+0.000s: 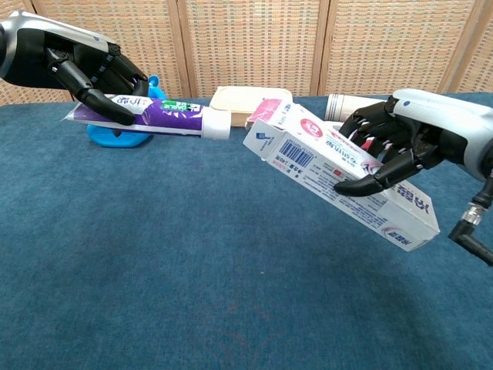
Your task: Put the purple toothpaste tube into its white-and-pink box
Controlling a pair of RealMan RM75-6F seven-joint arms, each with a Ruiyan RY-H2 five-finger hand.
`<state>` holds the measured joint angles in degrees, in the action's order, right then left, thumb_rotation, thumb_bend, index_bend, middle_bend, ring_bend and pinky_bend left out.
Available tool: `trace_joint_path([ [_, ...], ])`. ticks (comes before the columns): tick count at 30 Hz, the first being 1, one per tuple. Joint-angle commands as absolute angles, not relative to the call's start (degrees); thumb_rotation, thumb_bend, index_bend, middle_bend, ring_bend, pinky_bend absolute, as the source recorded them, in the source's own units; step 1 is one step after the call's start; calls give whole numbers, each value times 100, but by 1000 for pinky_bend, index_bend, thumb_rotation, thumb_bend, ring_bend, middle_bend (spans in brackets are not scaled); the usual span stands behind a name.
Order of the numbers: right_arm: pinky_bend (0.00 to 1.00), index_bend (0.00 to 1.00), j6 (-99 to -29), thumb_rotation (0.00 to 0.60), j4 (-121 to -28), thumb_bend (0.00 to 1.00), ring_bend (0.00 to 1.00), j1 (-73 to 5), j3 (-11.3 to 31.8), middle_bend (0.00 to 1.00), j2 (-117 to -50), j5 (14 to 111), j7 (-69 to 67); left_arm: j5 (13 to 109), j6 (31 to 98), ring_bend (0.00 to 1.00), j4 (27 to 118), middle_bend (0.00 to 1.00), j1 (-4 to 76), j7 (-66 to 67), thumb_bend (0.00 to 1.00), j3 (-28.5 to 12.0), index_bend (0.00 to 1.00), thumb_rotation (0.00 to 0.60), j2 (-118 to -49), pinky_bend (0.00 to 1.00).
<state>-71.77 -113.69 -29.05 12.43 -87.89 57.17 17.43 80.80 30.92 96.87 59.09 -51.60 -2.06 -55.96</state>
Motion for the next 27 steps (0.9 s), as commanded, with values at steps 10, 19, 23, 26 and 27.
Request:
trace_joint_path([
  [10,483,676,-7140,600,-11327,239,484,-2978,1213,592,-8959,5651,1843,7564,2987,477,9860,670,5793,-4457,541,-466,927,600,-5778,435],
  [19,483,676,-7192,600,-11362,240,487,-2996,1245,593,-8992,5629,1902,7573,2667,479,9996,673,5772,-4353,541,-557,927,600,-5617,439],
  [23,483,676,-7185,600,-11348,239,487,-2997,1241,594,-8992,5626,1896,7550,2641,479,9979,673,5744,-4321,541,-582,927,600,-5632,439],
  [26,483,676,-7165,600,-11335,239,487,-3001,1214,594,-9002,5627,1905,7537,2677,479,9957,674,5708,-4316,541,-623,927,600,-5712,439],
  [27,483,676,-7161,600,-11334,239,487,-3004,1206,594,-9006,5630,1912,7550,2702,479,9954,674,5694,-4311,540,-639,927,600,-5739,439],
])
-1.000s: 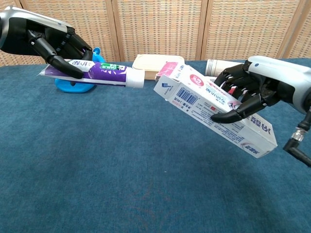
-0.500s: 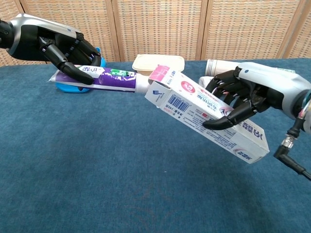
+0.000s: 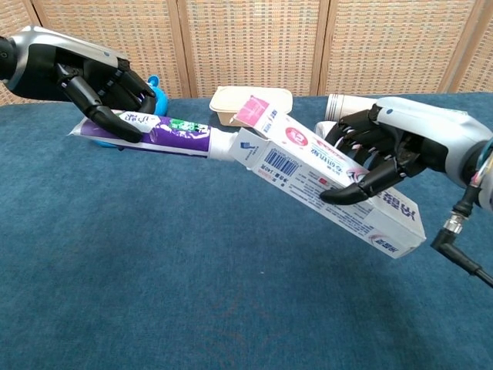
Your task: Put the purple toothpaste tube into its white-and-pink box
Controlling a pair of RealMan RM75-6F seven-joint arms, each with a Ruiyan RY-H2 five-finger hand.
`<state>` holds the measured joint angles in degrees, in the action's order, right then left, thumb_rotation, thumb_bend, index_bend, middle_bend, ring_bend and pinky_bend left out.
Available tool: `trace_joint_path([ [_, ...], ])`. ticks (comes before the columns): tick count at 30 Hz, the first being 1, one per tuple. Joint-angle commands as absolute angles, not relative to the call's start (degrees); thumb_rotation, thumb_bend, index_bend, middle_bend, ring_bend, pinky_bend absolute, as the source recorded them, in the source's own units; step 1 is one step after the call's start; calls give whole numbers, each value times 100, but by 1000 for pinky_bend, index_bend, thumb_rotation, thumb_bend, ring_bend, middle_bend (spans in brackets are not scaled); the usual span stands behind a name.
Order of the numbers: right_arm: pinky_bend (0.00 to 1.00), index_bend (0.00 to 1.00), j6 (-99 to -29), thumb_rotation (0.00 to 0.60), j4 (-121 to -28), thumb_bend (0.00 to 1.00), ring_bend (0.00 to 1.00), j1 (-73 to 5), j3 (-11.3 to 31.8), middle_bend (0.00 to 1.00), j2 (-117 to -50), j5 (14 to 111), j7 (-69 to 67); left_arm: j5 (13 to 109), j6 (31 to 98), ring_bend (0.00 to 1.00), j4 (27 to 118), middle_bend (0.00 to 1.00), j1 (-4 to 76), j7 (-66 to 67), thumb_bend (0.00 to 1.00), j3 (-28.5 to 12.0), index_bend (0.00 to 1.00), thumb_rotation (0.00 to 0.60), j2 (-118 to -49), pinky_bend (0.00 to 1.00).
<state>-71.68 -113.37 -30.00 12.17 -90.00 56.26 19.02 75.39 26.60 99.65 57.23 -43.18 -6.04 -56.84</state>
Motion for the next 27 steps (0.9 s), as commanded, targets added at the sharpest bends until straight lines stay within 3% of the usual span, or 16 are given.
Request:
trace_joint_path([
  [1,483,676,-7160,600,-11333,239,487,-3006,1199,594,-9010,5631,1920,7582,2750,479,9955,674,5669,-4295,541,-660,927,600,-5775,439],
  [9,483,676,-7162,600,-11332,239,487,-3011,1183,594,-9032,5608,1946,7679,2948,479,10095,675,5560,-4245,541,-815,927,600,-5752,439],
  [27,483,676,-7157,600,-11426,239,487,-3036,1163,594,-9083,5681,1958,7562,2634,479,10035,675,5578,-4139,543,-929,927,600,-5869,439],
])
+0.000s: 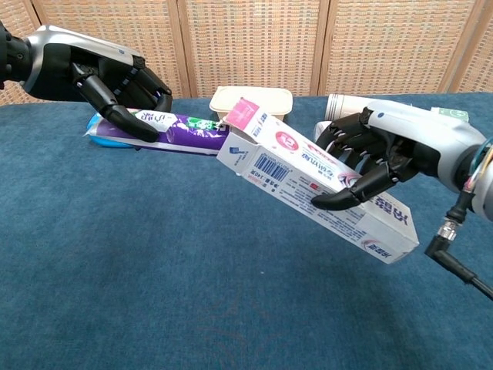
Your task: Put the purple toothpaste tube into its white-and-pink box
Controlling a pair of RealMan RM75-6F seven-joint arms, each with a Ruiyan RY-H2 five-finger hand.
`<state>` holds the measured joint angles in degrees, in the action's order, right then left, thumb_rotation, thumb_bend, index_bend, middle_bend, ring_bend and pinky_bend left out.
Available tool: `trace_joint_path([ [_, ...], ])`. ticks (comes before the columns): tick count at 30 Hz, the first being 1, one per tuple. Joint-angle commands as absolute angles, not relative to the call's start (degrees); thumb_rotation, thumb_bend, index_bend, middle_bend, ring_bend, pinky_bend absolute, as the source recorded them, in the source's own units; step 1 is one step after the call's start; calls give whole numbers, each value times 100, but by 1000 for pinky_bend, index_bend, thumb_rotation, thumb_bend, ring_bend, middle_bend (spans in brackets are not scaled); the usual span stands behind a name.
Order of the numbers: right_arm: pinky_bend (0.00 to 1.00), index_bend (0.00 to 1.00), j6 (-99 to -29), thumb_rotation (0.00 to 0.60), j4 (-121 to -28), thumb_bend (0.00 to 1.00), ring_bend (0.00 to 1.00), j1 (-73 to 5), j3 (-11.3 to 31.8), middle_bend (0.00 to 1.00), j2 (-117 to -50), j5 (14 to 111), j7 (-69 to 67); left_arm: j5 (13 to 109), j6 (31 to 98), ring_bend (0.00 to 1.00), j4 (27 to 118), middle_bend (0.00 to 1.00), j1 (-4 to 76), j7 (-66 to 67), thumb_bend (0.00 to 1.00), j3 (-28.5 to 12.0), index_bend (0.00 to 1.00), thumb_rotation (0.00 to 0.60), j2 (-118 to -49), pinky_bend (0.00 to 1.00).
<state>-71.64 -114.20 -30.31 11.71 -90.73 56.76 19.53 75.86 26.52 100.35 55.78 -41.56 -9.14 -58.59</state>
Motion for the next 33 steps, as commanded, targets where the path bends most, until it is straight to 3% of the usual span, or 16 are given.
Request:
trace_joint_path([
  [1,483,676,-7154,600,-11427,239,487,-3040,1160,594,-9089,5685,1964,7554,2626,479,10033,675,5580,-4125,543,-935,927,600,-5872,439],
  [26,483,676,-6994,600,-11419,240,489,-3045,1234,596,-9165,5983,1412,7077,2555,479,10243,663,5663,-3635,544,-1252,927,600,-5879,439],
  [29,483,676,-6983,600,-11416,239,489,-3046,1227,595,-9174,6003,1391,7037,2605,459,10240,620,5641,-3575,544,-1271,927,600,-5912,436],
  [33,483,676,-6968,600,-11410,239,489,-3058,1224,595,-9188,6013,1391,7015,2643,314,10243,454,5635,-3423,544,-1282,833,600,-5926,356],
])
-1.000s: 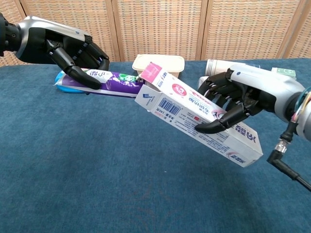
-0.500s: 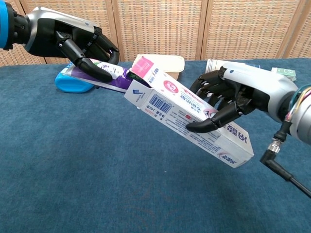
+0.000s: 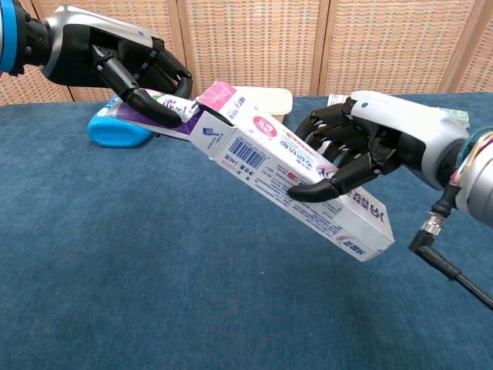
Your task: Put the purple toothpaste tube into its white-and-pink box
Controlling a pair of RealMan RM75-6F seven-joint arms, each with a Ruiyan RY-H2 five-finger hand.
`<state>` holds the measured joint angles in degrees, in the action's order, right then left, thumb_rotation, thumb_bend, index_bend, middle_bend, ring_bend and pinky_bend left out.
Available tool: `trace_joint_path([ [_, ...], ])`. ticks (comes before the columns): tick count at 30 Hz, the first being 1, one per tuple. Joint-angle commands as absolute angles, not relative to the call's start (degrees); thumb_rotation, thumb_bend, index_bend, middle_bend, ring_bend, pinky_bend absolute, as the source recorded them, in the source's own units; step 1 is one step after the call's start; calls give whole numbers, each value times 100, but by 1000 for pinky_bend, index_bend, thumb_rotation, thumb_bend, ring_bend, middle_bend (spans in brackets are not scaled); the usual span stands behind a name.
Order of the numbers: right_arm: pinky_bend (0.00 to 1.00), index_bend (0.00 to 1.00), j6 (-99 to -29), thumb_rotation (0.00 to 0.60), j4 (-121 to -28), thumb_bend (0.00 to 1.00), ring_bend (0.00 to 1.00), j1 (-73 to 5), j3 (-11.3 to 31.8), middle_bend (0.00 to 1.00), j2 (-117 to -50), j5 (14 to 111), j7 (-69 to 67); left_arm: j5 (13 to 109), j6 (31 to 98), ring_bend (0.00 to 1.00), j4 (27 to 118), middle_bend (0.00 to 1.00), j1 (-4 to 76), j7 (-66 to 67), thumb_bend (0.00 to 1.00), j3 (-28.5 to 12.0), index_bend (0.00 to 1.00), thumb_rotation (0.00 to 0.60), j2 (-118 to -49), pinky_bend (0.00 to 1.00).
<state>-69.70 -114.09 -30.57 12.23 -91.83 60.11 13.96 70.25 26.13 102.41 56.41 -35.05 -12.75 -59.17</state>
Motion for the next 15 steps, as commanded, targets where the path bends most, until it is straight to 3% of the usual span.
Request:
trace_joint_path([
  [1,483,676,-6967,600,-11411,240,489,-3059,1223,595,-9190,6016,1389,7012,2673,287,10244,421,5632,-3364,544,-1282,807,600,-5928,340],
  [7,483,676,-6982,600,-11433,239,489,-3056,1226,594,-9194,6033,1383,6890,2922,225,10294,337,5587,-3050,543,-1302,781,600,-5989,307],
  [15,483,676,-6973,600,-11469,239,489,-3044,1249,594,-9184,6023,1303,6770,3352,192,10393,298,5500,-2679,544,-1350,760,600,-6136,277],
])
